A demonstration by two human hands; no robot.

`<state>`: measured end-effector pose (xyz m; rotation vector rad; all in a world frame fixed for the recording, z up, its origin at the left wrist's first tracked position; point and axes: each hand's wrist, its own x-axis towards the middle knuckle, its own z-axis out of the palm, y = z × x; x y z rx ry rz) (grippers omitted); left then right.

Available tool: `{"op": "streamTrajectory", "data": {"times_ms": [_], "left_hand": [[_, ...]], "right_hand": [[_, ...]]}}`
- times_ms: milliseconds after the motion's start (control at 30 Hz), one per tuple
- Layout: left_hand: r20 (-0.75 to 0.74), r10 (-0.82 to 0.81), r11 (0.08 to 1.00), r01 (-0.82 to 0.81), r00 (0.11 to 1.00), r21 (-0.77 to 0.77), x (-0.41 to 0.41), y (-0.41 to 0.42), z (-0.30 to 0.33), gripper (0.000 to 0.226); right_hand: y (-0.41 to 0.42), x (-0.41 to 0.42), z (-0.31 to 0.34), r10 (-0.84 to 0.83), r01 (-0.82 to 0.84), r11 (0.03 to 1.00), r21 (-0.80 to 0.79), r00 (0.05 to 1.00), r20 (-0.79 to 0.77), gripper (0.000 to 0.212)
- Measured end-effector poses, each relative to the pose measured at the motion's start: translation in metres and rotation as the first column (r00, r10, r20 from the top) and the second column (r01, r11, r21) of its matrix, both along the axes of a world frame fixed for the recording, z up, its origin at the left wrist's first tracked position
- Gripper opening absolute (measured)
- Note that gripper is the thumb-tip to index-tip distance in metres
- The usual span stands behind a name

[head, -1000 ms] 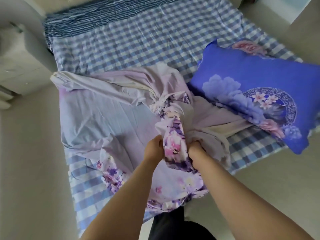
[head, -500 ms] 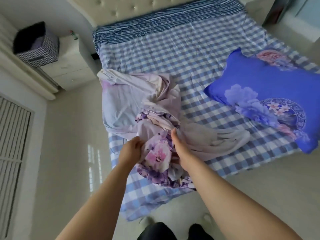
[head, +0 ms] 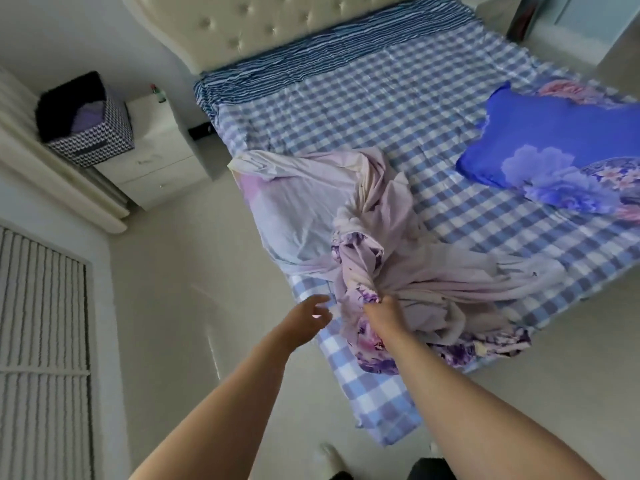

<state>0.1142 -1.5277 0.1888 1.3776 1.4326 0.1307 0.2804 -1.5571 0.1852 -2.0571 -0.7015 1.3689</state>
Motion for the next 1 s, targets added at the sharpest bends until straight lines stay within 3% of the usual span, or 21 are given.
{"op": "streamTrajectory", "data": {"times_ms": [167,333,433,600,700,800,900,1000], "left_hand": [[-0.108,-0.029,0.976,0.051,0.994,0.209,-0.036,0.066,0.004,0.077],[-0.223,-0.226,0.926,0.28,0.948,0.253,-0.014,0.127,0.001,0.083],[-0.331,-0.466,0.817,0.542,0.821,0.196,0.01,0.157,-0.003,0.089],[-0.434,-0.619,0.677,0.725,0.655,0.128,0.03,0.229,-0.022,0.107],[-0.5,-0.68,0.566,0.817,0.537,0.109,0.032,0.269,-0.026,0.091],[-0.568,-0.697,0.5,0.864,0.437,0.051,0.032,0.307,-0.029,0.073],[-0.612,-0.677,0.489,0.871,0.408,0.04,0.04,0.337,-0.024,0.045],[-0.699,-0.569,0.477,0.867,0.433,0.148,0.052,0.376,-0.01,0.031]], "right_hand": [[0.021,0.009,0.022,0.355,-0.377,0.925,0.045,0.901,0.249,0.051],[0.038,0.01,0.04,0.492,-0.584,0.812,-0.02,0.665,0.562,0.046],[0.045,0.003,0.042,0.505,-0.651,0.759,-0.018,0.571,0.647,0.024],[0.085,-0.008,0.046,0.465,-0.692,0.721,0.046,0.531,0.708,0.036],[0.109,-0.021,0.045,0.482,-0.754,0.655,0.048,0.465,0.742,0.045],[0.13,-0.02,0.053,0.428,-0.761,0.64,0.106,0.467,0.773,0.044],[0.154,-0.003,0.069,0.371,-0.694,0.711,0.115,0.508,0.777,0.043],[0.183,0.022,0.086,0.323,-0.474,0.881,-0.006,0.592,0.739,0.049]]}}
